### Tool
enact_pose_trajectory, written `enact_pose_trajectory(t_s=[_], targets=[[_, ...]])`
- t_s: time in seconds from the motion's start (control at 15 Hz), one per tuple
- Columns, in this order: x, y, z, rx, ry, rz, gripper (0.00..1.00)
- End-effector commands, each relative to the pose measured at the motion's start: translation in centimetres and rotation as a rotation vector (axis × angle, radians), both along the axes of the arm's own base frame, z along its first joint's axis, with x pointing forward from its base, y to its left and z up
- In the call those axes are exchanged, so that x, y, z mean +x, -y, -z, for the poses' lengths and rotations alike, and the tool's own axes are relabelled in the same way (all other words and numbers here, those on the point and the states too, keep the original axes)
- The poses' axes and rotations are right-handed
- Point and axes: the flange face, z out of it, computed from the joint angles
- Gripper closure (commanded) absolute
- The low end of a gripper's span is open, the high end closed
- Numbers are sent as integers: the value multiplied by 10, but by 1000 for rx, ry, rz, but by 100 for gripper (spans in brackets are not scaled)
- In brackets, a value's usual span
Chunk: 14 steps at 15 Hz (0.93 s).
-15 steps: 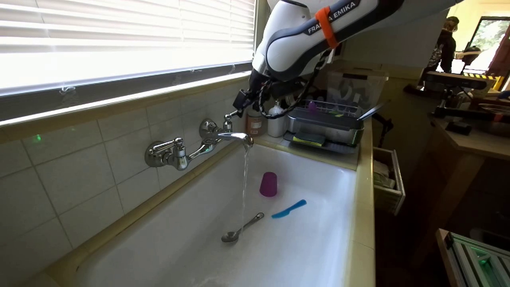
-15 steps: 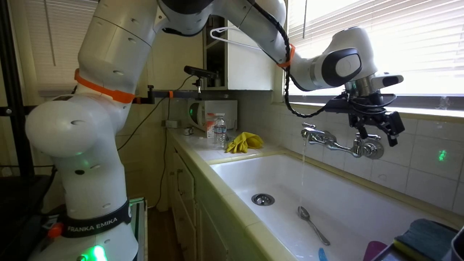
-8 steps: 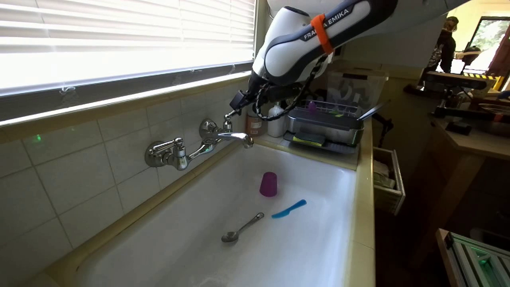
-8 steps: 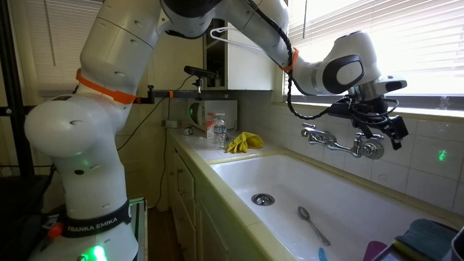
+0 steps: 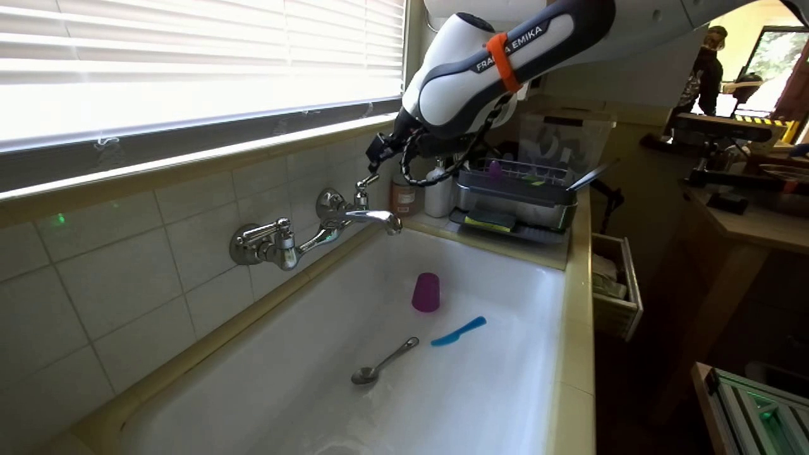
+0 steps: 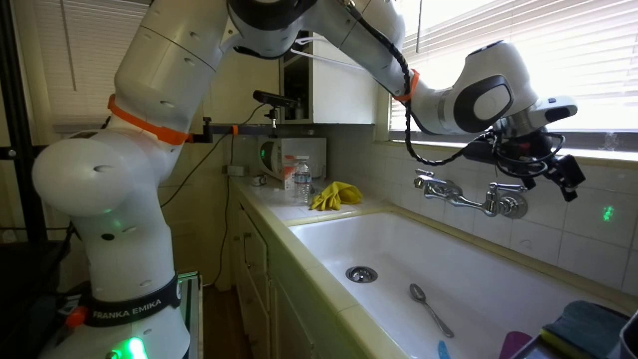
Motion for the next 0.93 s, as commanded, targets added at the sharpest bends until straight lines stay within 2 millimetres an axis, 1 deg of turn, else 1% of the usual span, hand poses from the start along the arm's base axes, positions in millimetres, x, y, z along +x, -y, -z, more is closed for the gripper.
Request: enact_pose_trajectory(t_s=[0.0, 0.2, 0.53, 0.67, 0.87], targets=[[-14, 7, -6, 4, -55, -9, 0], [-28, 12, -13, -22, -114, -19, 0], [-53, 19, -16, -48, -226, -13, 0], [-63, 16, -15, -39, -262, -32, 0], [-74, 8, -13, -9, -269, -69, 0]])
